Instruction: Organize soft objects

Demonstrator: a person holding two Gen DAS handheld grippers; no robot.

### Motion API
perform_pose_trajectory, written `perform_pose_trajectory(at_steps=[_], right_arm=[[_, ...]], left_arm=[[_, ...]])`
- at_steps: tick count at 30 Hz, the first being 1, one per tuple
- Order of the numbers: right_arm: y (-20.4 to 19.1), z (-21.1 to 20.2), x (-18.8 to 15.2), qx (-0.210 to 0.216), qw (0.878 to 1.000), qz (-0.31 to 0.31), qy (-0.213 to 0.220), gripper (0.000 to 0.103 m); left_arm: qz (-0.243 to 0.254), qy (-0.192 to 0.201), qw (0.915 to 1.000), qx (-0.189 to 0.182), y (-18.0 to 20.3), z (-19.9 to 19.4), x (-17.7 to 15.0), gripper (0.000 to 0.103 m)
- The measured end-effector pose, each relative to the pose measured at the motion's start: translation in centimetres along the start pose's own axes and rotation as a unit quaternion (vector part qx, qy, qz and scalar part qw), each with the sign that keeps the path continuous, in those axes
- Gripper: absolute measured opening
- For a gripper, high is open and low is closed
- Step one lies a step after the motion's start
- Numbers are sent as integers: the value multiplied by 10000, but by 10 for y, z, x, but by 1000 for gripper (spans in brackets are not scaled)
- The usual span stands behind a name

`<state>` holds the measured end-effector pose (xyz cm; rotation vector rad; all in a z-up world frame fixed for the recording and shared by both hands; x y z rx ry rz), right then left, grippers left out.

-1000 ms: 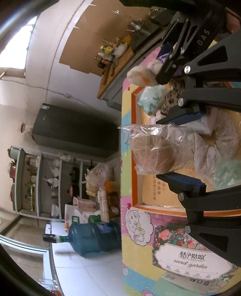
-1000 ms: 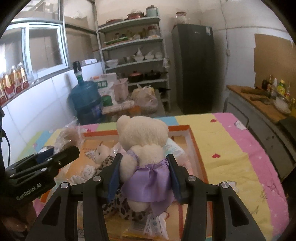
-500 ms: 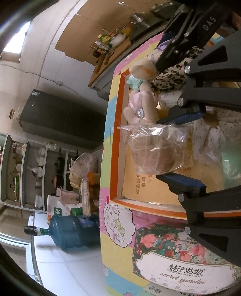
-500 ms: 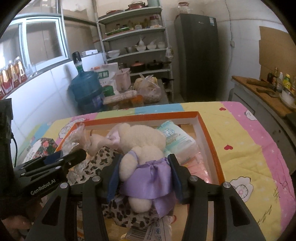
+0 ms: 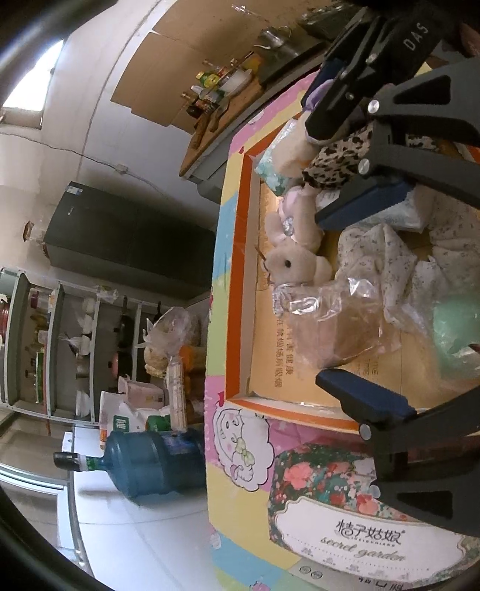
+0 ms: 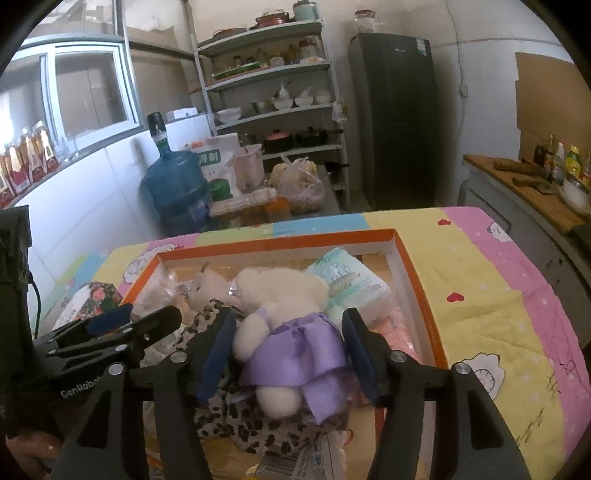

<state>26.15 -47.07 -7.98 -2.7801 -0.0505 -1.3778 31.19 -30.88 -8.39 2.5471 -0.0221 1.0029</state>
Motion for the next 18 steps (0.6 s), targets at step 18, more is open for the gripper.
perform_pose_trajectory(at_steps=[18], right_arm=[[-4, -47, 2, -234, 9989, 173, 360, 67]], left_arm=[[89, 550, 9984, -51, -3, -61, 4, 78]])
Point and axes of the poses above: each gripper's, at about its wrist camera, not at the fingertips, and z roughly the way its jaws point, y to its right, x to its top, the point moved 6 cm from there along z, roughly the way its jaws point, and after that the axes turned 13 degrees about -z, right-handed, at the moved point
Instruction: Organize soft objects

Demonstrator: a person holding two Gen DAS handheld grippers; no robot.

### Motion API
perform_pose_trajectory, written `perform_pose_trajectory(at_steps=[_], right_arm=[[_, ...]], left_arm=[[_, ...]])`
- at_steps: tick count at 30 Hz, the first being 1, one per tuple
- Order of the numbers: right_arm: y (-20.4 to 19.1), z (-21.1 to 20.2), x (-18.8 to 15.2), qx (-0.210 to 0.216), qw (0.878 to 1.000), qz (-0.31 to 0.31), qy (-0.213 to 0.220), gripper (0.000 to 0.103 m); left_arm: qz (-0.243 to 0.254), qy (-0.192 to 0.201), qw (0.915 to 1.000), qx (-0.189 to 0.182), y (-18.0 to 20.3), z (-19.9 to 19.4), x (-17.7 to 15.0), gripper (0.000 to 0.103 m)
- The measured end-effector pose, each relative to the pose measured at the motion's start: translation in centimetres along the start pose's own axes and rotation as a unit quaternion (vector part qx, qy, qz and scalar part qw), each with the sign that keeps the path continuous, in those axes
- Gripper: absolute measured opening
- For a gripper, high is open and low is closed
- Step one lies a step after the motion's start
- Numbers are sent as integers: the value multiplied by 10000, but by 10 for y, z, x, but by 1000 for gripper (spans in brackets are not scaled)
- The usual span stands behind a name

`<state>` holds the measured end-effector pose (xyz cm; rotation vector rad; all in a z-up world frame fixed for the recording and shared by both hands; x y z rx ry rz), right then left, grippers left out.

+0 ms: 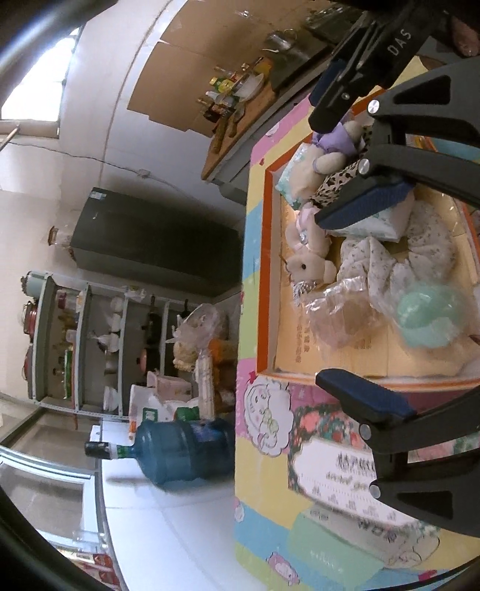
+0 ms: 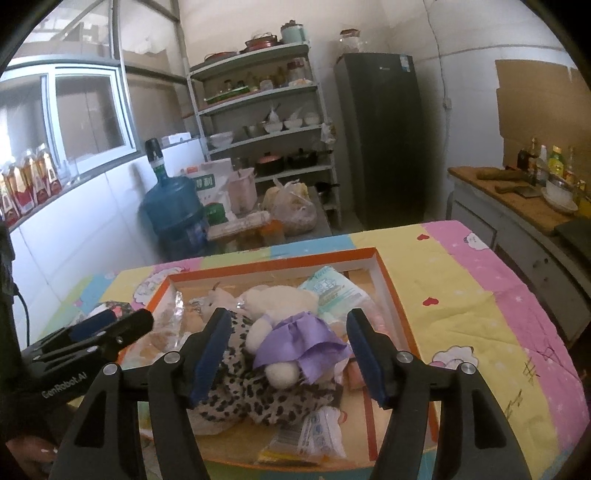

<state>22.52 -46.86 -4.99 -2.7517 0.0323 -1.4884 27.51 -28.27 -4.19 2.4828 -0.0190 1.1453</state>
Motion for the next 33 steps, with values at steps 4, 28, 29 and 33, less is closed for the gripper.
perform_pose_trajectory(at_steps=[4, 28, 29, 33], right_arm=[[-8, -11, -2, -55, 10000, -20, 49, 67], [-93, -72, -17, -424, 9981, -178, 419, 72], [-97, -75, -18, -401, 9981, -179, 430, 72], [-116, -85, -22, -263, 9981, -200, 529, 72]], left_arm=[[15, 66, 10000, -68, -4, -17, -2, 77], [279, 766, 9956, 470, -47, -117, -24, 77], [267, 797, 9952, 509, -50, -121, -25, 77], [220, 905, 9928, 757, -66, -135, -27, 77]])
Point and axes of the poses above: each gripper's, at about its wrist camera, not at the fingertips, and z roughly the way its jaws point, y to its right, x to its top, the point moved 6 cm from there along z, roughly the way its jaws point, and after that the axes turned 13 degrees about -z, right-handed, at the moved point
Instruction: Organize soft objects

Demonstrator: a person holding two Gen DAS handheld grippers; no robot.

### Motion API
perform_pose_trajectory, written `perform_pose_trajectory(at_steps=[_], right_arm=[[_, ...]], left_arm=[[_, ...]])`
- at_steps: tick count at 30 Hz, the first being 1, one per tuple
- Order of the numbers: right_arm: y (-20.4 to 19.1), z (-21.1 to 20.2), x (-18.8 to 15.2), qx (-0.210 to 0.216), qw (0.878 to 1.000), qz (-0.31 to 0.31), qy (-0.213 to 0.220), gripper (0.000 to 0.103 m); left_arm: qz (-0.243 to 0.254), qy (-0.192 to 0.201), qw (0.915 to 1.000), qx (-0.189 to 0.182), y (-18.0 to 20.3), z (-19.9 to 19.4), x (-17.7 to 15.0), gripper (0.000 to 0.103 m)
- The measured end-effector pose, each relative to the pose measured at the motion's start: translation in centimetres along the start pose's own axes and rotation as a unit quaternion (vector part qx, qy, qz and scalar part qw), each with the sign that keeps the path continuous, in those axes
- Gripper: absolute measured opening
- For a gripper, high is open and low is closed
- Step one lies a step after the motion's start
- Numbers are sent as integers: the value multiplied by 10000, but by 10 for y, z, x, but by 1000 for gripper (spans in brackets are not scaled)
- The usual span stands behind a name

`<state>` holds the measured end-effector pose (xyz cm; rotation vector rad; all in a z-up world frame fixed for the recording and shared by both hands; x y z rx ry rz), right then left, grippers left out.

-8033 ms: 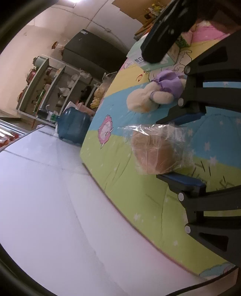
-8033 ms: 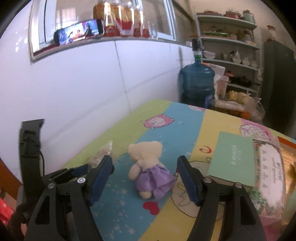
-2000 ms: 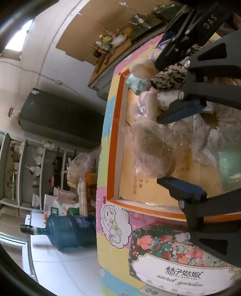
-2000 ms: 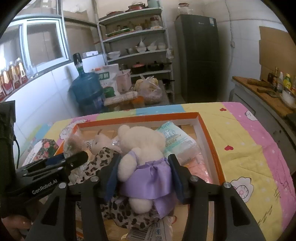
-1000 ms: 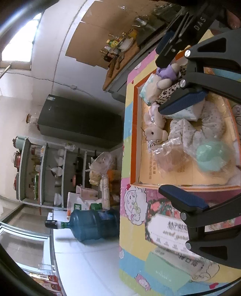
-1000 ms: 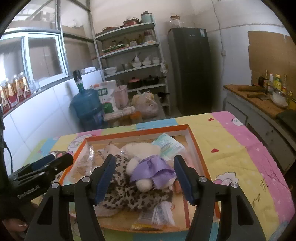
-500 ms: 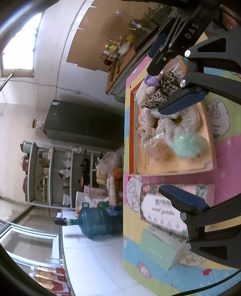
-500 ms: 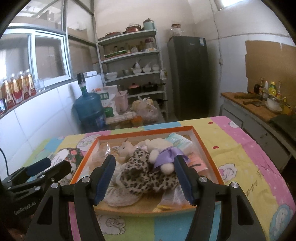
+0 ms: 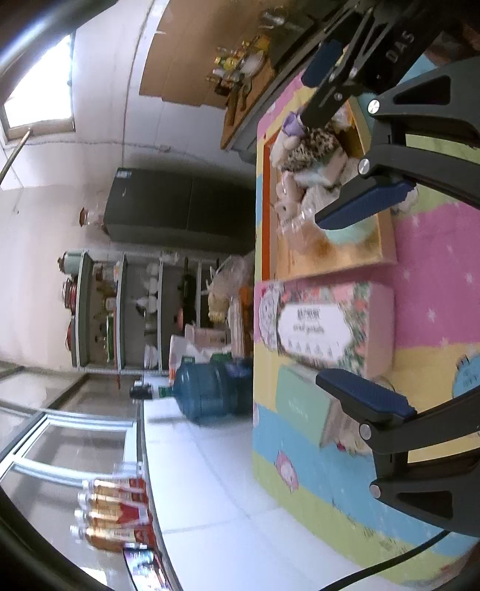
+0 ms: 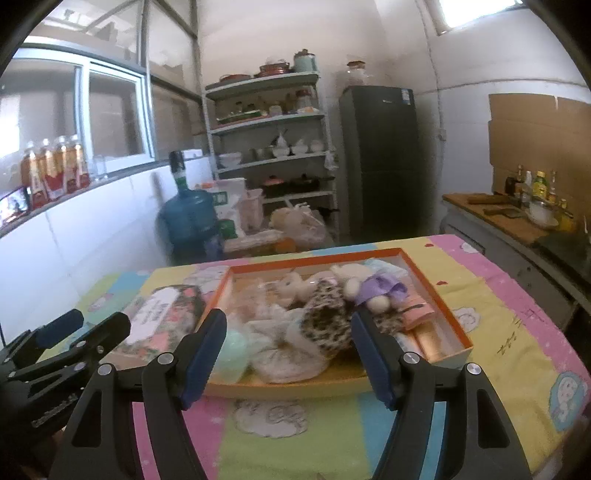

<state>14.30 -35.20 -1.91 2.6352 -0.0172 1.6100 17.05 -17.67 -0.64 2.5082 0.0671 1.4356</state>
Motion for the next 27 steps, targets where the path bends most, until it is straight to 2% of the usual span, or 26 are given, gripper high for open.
perform_pose_trajectory(at_steps=[3, 8, 27], right_arm=[[-14, -11, -1, 87, 9999, -3, 108, 72], [-37, -24, -2, 173, 9998, -29, 131, 72], [-107, -56, -12, -39, 9995, -288, 125, 72]], left_arm=[[22, 182, 9994, 290, -14, -10, 1, 77], [-92, 214, 9992, 331, -35, -28, -2, 77], [-227, 430, 9966, 668, -97, -83, -7, 77]])
Point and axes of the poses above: each gripper's, at about its wrist camera, not at the fingertips, and z roughly the way its jaws point, y to its right, x to its top, the point moved 6 cm from there along z, roughly the way its jaws point, and after that the axes turned 13 degrees about -z, right-handed, at the moved point
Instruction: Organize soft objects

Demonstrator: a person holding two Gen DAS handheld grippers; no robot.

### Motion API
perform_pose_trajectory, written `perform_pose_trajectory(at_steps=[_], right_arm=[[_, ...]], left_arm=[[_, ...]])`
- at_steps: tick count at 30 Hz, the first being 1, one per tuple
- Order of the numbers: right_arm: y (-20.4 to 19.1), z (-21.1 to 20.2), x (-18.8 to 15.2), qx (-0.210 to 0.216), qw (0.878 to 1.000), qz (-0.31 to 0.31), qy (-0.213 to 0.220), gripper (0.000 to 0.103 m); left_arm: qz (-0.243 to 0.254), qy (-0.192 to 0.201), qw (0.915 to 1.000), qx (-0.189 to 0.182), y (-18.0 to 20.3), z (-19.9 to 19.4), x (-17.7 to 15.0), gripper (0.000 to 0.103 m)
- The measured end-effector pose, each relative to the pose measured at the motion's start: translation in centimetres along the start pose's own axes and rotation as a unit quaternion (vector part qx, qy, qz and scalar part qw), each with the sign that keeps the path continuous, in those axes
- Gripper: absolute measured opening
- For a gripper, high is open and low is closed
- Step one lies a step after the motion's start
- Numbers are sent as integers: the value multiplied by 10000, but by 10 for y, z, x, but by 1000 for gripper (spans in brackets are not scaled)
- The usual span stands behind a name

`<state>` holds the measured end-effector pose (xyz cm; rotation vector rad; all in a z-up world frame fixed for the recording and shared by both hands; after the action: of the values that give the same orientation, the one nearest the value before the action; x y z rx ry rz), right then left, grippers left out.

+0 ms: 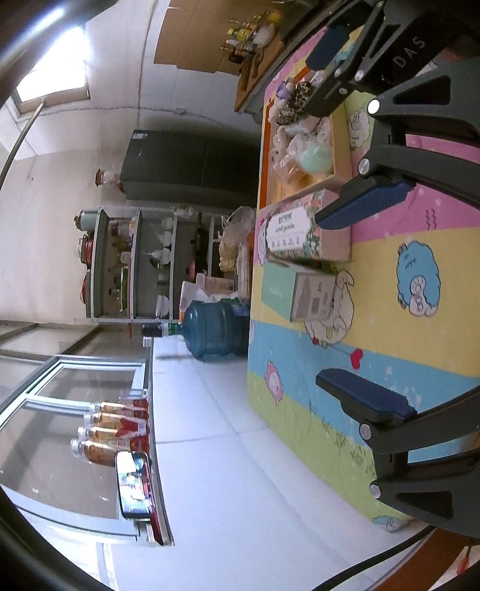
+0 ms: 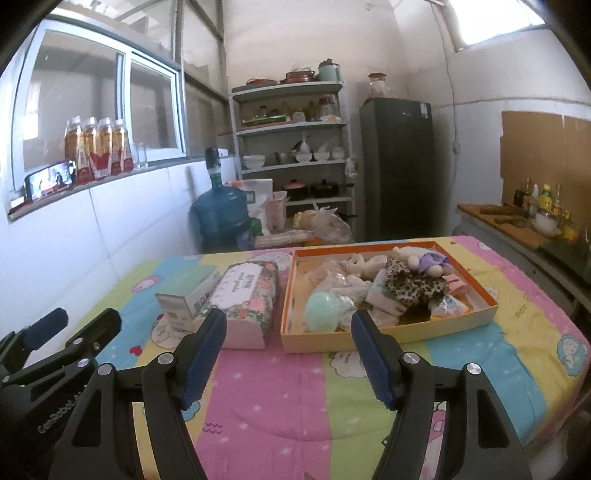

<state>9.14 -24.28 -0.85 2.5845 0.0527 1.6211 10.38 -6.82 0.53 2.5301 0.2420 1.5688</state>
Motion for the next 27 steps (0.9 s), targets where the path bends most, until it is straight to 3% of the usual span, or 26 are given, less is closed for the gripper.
perform_pose_trajectory(at_steps=[27], right_arm=[[-13, -6, 3, 3, 9999, -146, 31, 72]], left_arm=[[-83, 4, 10000, 21, -12, -4, 3, 77]])
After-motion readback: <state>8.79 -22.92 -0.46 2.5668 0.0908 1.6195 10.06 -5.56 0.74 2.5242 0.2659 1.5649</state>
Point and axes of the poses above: each gripper's, at about its wrist camera, not at the fingertips, and z roughly the way its jaws point, y to its right, x to its top, the point moved 6 cm from there along z, roughly the way its jaws point, and after that the axes turned 13 degrees about -z, right-handed, at the moved point
